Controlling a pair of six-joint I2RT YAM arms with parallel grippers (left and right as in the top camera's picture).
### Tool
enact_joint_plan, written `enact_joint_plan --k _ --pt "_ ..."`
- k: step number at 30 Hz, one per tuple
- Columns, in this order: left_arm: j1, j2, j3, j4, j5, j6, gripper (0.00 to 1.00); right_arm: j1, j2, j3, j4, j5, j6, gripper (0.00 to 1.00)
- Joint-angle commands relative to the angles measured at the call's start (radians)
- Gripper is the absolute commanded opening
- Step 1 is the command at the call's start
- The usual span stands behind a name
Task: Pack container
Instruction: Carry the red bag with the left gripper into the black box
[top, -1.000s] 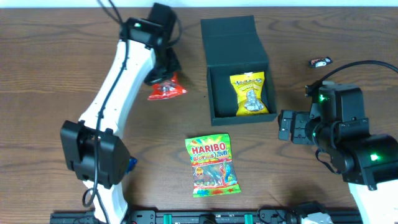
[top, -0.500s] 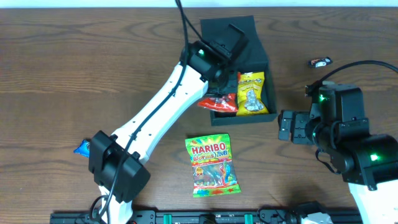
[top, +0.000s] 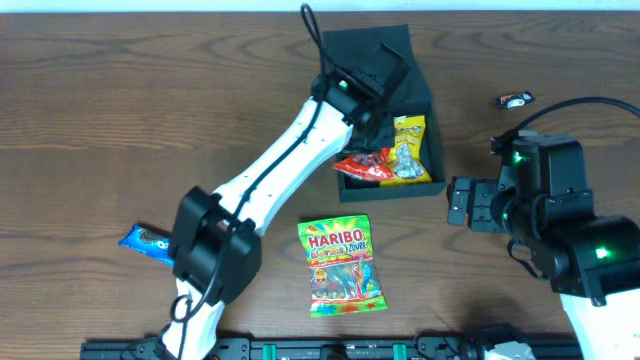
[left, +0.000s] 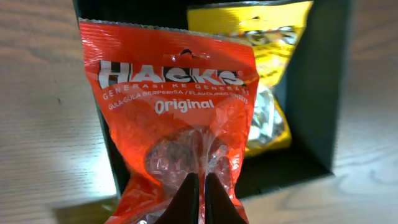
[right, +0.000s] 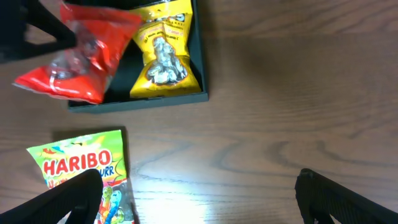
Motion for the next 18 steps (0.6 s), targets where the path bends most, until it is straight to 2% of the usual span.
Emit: enact_joint_plan --k 1,8,18 --pt "-0.002 0.017 0.031 0.006 -0.052 -0.061 0.06 0.008 -0.001 -0.006 -0.001 0.004 0.012 0.99" --pt "-0.002 0.020 0.031 0.037 -0.086 -0.086 0.06 0.008 -0.001 -0.006 -0.001 0.004 0.012 0.99" --pt "-0.031 0.033 0.027 0.042 -0.130 -0.181 0.06 0.008 -0.001 -0.006 -0.001 0.004 0.012 0.99"
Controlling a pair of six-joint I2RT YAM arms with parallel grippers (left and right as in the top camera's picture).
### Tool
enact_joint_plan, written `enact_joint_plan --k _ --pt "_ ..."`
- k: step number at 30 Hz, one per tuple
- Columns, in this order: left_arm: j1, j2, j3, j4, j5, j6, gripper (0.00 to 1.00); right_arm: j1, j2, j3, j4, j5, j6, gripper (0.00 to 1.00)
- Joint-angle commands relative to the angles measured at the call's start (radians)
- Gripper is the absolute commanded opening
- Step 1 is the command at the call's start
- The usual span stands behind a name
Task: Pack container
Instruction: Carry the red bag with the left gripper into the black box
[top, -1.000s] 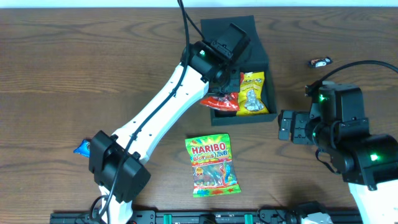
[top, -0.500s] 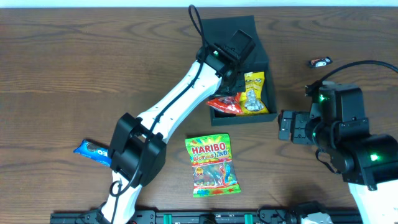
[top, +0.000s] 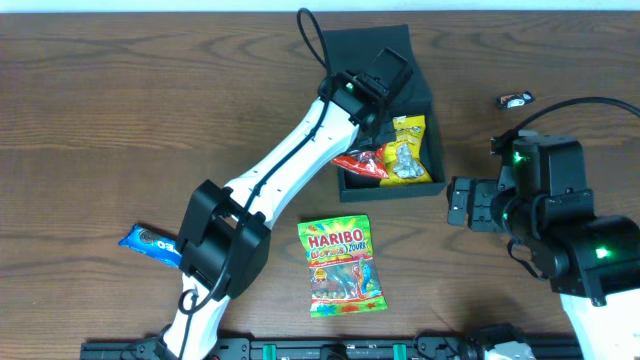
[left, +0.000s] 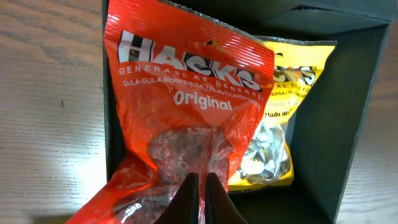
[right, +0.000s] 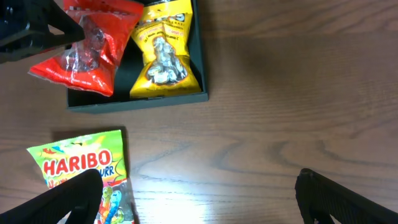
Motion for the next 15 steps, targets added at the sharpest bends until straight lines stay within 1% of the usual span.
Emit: enact_joint_plan --k 1,3,6,10,15 --pt "-0.033 0.011 0.027 0.002 -0.062 -0.039 0.06 0.008 -0.001 -0.006 -0.001 0.004 0.012 0.99" --pt "-0.051 0.019 0.027 0.006 -0.090 -0.054 0.06 0.008 -0.001 -0.006 -0.002 0.004 0.012 0.99" --pt "-0.063 0.029 0.026 0.025 -0.095 -0.058 0.06 0.008 -0.001 -0.006 -0.002 0.004 0.012 0.99" --pt "-0.063 0.054 0.020 0.026 -0.097 -0.098 0.06 0.008 -0.001 -0.006 -0.001 0.004 0.012 0.99" --pt "-0.062 0.066 0.019 0.027 -0.097 -0.097 0.06 0.008 -0.001 -0.006 -0.001 0.004 0.012 0.99"
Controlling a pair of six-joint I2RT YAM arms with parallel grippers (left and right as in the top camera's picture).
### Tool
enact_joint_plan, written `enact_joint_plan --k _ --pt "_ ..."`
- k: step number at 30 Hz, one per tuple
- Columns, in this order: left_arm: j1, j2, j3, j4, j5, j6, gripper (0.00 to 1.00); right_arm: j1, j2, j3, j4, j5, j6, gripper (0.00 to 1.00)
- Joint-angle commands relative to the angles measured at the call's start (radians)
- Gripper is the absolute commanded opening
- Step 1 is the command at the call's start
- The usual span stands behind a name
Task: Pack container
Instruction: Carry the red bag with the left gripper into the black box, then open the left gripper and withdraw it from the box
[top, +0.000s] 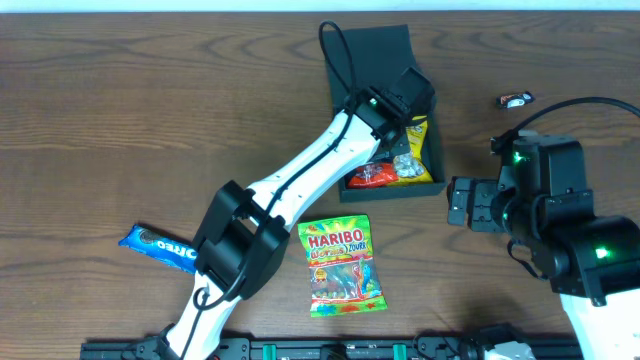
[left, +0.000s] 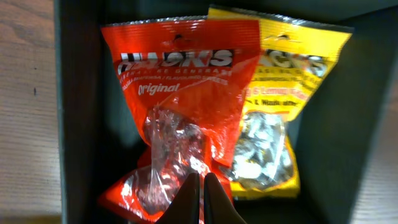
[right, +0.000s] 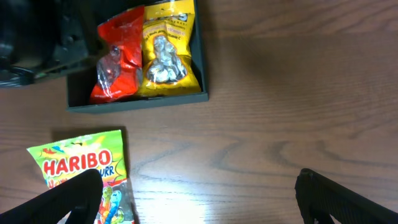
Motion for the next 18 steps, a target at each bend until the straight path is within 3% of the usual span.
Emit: enact_joint_plan --k 1,4,6,9,14,16,18 --pt "0.006 0.007 0.023 0.001 -0.029 -0.018 0.06 0.008 -0.001 -0.006 -0.002 0.004 0.012 0.99" --pt "0.011 -0.012 0.041 -0.003 -0.058 0.023 0.06 0.008 -0.001 -0.006 -0.001 0.004 0.012 0.99" --pt "0.011 -0.043 0.056 -0.009 -0.060 0.082 0.22 0.008 -0.001 -0.006 -0.002 0.004 0.012 0.99" --pt "0.011 -0.092 0.061 -0.030 -0.063 0.105 0.59 0.008 -0.001 -0.006 -0.002 0.004 0.012 0.99" --pt "0.011 -0.192 0.060 -0.187 -0.076 0.114 0.72 0.008 -0.001 -0.006 -0.001 0.004 0.012 0.99" --pt "0.011 -0.248 0.060 -0.294 -0.099 0.113 0.92 0.008 -0.001 -0.006 -0.001 0.004 0.012 0.99" --pt "0.011 -0.278 0.060 -0.367 -0.100 0.113 0.97 0.008 -0.001 -0.006 -0.001 0.004 0.012 0.99"
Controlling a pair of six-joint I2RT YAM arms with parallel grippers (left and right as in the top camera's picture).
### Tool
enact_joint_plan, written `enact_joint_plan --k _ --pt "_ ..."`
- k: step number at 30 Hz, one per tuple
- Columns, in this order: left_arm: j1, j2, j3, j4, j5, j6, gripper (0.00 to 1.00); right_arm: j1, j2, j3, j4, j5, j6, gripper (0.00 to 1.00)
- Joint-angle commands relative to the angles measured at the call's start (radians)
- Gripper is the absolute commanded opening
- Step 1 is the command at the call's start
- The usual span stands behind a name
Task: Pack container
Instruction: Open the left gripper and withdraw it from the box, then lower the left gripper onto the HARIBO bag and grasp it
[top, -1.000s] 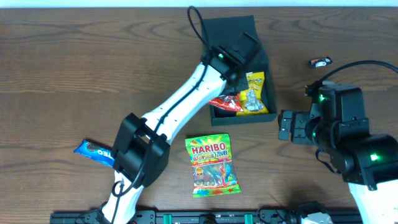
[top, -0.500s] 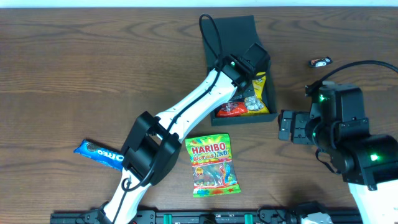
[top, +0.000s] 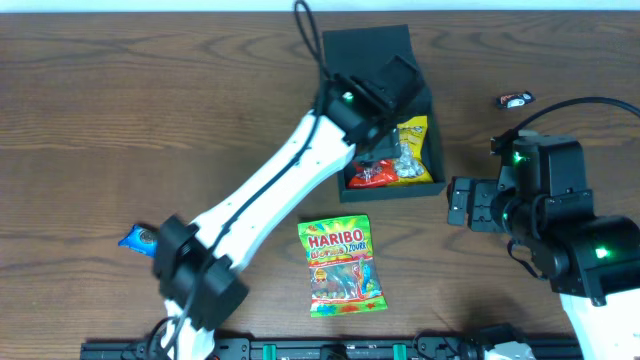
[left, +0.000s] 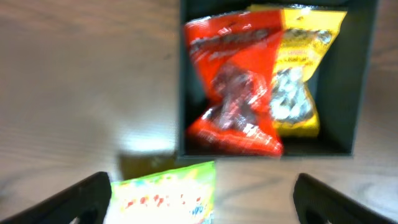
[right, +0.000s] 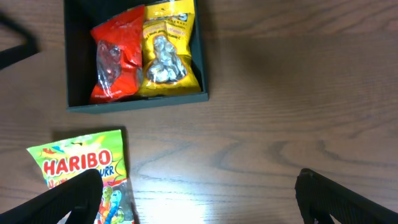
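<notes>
The black box (top: 392, 190) holds a red Hacks bag (left: 233, 93) lying on its left side, next to a yellow candy bag (left: 292, 81). Both bags also show in the right wrist view, red (right: 115, 59) and yellow (right: 165, 56). My left gripper (left: 199, 205) is open and empty, up above the box (top: 385, 85). A green Haribo bag (top: 340, 265) lies on the table in front of the box. My right gripper (right: 199, 199) stands open and empty over bare table, to the right of the box.
A blue Oreo pack (top: 135, 238) lies at the front left, partly under the left arm. A small dark wrapped candy (top: 517, 99) sits at the far right. The box lid (top: 365, 45) stands open behind the box.
My left gripper was shut on the red bag, low inside the box. It is now open and higher up, and the red bag lies in the box beside the yellow one.
The left gripper first held the red bag over the box's front left edge. Then the bag hung over the box interior, then rested inside it, still gripped. Now it is let go in the box. The right arm stayed still throughout.
</notes>
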Motion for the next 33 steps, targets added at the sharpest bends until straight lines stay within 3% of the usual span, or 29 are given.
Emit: enact_joint_plan --k 1,8,14,17,20,24,27,33 --pt "0.006 -0.055 0.021 -0.092 -0.034 0.008 0.95 0.008 -0.001 -0.006 -0.002 0.004 0.012 0.99" --pt "-0.073 -0.082 0.011 -0.345 -0.053 -0.001 0.95 0.008 -0.001 -0.006 -0.001 0.004 0.012 0.99" --pt "-0.255 -0.111 -0.031 -0.378 -0.080 -0.072 0.95 0.008 -0.001 -0.006 -0.002 0.004 0.012 0.99" --pt "-0.346 -0.155 -0.066 -0.396 -0.161 -0.123 0.95 0.008 -0.001 -0.006 -0.002 0.004 0.012 0.99" --pt "-0.362 -0.217 -0.163 -0.397 -0.201 -0.191 0.95 0.008 -0.001 -0.006 -0.002 0.004 0.012 0.99" --pt "-0.309 -0.304 -0.344 -0.316 -0.150 -0.193 0.95 0.008 -0.001 -0.006 -0.001 0.004 0.012 0.99" --pt "-0.284 -0.375 -0.510 -0.124 -0.078 -0.108 0.95 0.008 -0.001 -0.006 -0.002 0.004 0.012 0.99" --pt "-0.220 -0.398 -0.752 0.210 0.068 -0.097 0.95 0.008 -0.001 -0.006 -0.002 0.004 0.012 0.99"
